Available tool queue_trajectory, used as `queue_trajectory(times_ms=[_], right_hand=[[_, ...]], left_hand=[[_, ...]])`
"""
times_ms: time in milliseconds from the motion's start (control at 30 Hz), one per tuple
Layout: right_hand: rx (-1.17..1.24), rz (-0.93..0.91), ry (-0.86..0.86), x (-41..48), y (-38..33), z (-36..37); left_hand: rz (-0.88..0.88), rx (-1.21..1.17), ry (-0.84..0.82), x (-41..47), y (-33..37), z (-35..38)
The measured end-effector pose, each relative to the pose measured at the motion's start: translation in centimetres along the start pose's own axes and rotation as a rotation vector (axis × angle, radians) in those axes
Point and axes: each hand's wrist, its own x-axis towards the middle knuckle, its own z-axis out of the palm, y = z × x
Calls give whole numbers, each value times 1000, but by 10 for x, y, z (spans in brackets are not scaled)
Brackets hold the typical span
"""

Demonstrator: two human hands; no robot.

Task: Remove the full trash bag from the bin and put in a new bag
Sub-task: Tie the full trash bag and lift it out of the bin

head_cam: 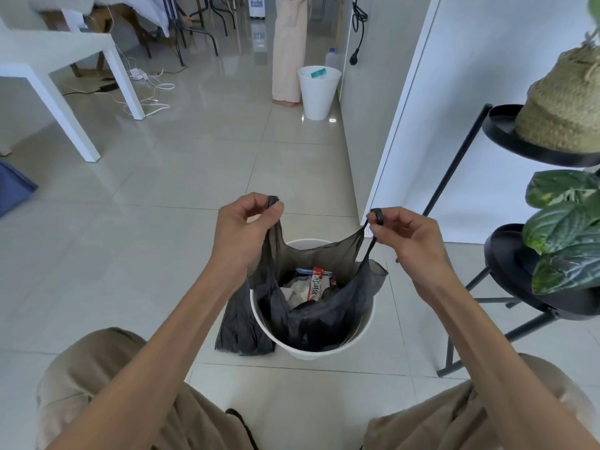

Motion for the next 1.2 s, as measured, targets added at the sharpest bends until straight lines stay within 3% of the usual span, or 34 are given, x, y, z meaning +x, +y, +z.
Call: queue_trajectory(times_ms=[133, 233, 500, 867, 1100, 1200], right_hand=[[55, -175, -19, 1, -29, 7], [101, -192, -78, 3, -33, 18], [-166, -264, 23, 9, -10, 29], [-189, -191, 34, 13, -5, 30], [-366, -551, -26, 6, -9, 26], [-453, -610, -59, 12, -14, 20]], left_hand=[[36, -57, -99, -3, 6, 17], [95, -29, -204, -1, 9, 27], [72, 263, -387, 14, 10, 44], [67, 283, -355, 8, -6, 47], [160, 388, -405, 13, -4, 45], [207, 430, -449, 15, -1, 45]])
